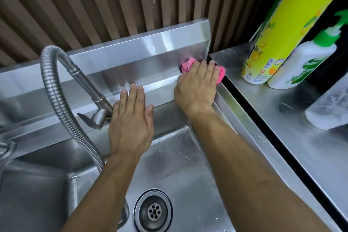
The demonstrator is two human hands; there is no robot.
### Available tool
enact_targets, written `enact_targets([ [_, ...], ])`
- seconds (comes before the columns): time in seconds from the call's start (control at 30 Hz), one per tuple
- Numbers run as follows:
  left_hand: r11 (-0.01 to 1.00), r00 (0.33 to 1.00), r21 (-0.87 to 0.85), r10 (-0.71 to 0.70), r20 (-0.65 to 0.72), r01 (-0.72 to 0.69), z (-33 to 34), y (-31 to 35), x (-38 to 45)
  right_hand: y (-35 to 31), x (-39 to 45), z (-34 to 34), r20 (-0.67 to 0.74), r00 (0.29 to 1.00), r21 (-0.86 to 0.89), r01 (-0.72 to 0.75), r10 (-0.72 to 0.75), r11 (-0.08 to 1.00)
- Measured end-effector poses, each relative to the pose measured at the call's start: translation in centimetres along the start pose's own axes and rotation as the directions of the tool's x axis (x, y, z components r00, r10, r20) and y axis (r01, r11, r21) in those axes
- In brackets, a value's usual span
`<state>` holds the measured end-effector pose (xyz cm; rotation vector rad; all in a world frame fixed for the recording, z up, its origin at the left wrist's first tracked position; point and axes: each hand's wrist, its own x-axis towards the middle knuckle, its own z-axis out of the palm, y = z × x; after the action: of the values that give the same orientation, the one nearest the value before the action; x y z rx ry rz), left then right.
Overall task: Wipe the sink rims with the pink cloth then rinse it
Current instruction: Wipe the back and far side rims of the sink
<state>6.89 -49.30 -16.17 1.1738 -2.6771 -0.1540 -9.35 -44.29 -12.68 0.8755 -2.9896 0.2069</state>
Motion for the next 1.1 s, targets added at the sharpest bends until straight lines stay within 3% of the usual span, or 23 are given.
enact_targets([
  [0.13, 1.0, 1.0, 0.002, -0.008, -0.008, 0.008, 0.3, 0.0, 0.0, -1.7, -0.9, 0.3, -0.065, 0.994, 0.037, -0.08, 0.082, 0.996],
  [0.27, 1.0, 1.0, -0.005, -0.011, -0.02, 0.011, 0.6, 0.1, 0.0, -0.8, -2.1, 1.1, -0.087, 0.99, 0.079, 0.119, -0.113, 0.99],
  [0.33, 1.0, 1.0, -0.007, -0.009, -0.023, 0.009, 0.6, 0.1, 0.0, -0.5, -1.8, 1.0, -0.079, 0.988, 0.071, 0.139, -0.133, 0.988],
  [0.57, 0.999, 0.999, -0.033, 0.032, -0.005, -0.032, 0.4, -0.6, 0.1, 0.3, 2.6, -0.7, -0.016, 0.989, -0.094, -0.145, 0.145, 0.985],
  [0.63, 0.998, 1.0, -0.05, 0.028, 0.0, -0.028, 0.1, -0.5, 0.0, 0.9, 3.5, -1.3, -0.001, 0.983, -0.078, -0.183, 0.184, 0.98],
  [0.77, 0.998, 1.0, -0.056, 0.014, 0.02, -0.013, -0.4, 0.1, -0.1, 0.9, 2.5, -0.6, -0.116, 0.976, 0.077, -0.173, 0.182, 0.982],
  [0.87, 0.995, 0.999, -0.099, -0.012, 0.033, 0.015, -1.0, 0.9, 0.4, 0.2, 0.2, 0.4, -0.155, 0.985, 0.061, -0.063, 0.072, 0.996],
  [0.97, 0.979, 0.995, -0.185, 0.097, 0.022, -0.091, -0.8, 2.7, 2.3, 1.2, -0.8, 0.9, -0.104, 0.987, -0.02, 0.12, -0.122, 0.993],
  [1.03, 0.961, 0.983, -0.214, 0.182, 0.021, -0.174, -0.5, 4.2, 4.1, 2.2, -0.2, 0.7, -0.068, 0.987, -0.052, 0.141, -0.144, 0.989],
  [1.1, 0.949, 0.97, -0.219, 0.24, 0.037, -0.226, -0.1, 4.9, 5.3, 2.1, 0.6, 0.4, -0.084, 0.993, -0.072, 0.073, -0.079, 0.995],
])
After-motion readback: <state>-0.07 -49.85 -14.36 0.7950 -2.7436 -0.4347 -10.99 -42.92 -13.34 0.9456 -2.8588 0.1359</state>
